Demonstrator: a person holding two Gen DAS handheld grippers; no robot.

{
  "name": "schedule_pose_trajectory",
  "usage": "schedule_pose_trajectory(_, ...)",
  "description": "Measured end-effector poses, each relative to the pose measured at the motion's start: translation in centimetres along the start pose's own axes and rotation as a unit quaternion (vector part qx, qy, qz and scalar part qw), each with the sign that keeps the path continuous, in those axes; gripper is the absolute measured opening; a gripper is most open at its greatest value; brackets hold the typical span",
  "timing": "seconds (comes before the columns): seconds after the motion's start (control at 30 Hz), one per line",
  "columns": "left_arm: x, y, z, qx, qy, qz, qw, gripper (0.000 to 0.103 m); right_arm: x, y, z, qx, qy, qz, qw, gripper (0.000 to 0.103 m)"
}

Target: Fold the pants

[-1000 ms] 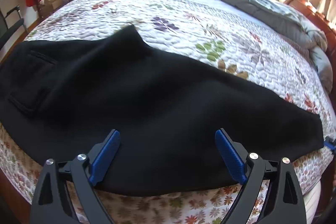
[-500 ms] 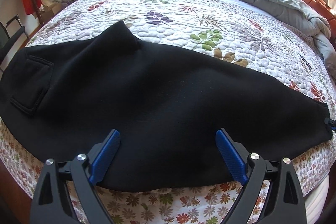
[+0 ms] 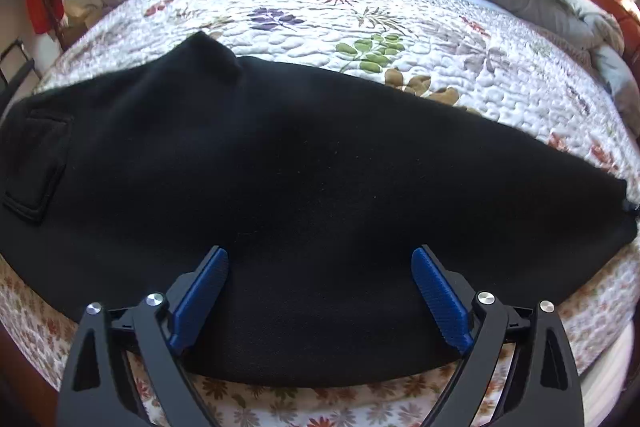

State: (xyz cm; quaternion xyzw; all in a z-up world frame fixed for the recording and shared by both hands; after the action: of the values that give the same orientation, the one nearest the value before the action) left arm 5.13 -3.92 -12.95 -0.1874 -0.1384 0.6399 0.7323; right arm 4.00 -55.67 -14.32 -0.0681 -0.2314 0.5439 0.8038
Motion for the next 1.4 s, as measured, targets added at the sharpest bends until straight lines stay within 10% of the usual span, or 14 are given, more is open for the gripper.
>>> schedule_pose_trajectory(0.37, -1.3, -0.5, 1.6, 0.002, 0.048, 0.034, 0.9982, 0.094, 0.7, 4.6, 4.7, 0.010, -0.023, -0.056, 0.998, 0.055)
schedule_pose_trajectory(0.63, -3.7, -0.1, 2.0, 0.015, 0.074, 0.028, 0.9968, 0.095, -1.1, 6.4, 1.8, 0.014, -0.112, -0.163, 0.980, 0.059)
schedule_pose_trajectory(0.73, -3.7, 0.1, 2.0, 0.018, 0.075, 0.032, 0.9965, 0.096, -1.9, 5.9, 0.6, -0.006, -0.139, -0.192, 0.972, 0.042)
schedule_pose_trajectory(0.77, -3.7, 0.2, 1.8, 0.019, 0.074, 0.033, 0.9965, 0.096, -2.0, 5.7, 0.4, -0.010, -0.141, -0.195, 0.971, 0.012)
schedule_pose_trajectory(1.0, -2.5, -0.3, 2.5, -0.016, 0.052, 0.038, 0.9978, 0.096, -0.8, 2.5, 6.2, -0.089, -0.202, -0.160, 0.962, 0.009)
schedule_pose_trajectory(1.2, -1.8, 0.4, 0.1, 0.005, 0.040, 0.036, 0.9985, 0.096, -3.7, 2.4, 3.6, -0.055, -0.048, -0.170, 0.983, 0.009)
schedule_pose_trajectory(1.4, -1.9, 0.6, 0.1, -0.014, 0.036, 0.019, 0.9991, 0.096, -3.9, 3.4, 3.4, -0.072, -0.063, -0.171, 0.981, 0.009)
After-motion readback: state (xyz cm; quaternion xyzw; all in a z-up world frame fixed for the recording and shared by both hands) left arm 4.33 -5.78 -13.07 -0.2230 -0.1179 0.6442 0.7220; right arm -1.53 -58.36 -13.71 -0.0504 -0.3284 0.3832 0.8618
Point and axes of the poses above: each gripper's, at about its wrist camera, not at the fingertips, and z roughly against the way its jaws point, x to its left, y to its underside, the point moved 4 cm from there along -z, roughly the way its jaws point, and after that the axes turned 1 degree about x, right-handed, at the moved point
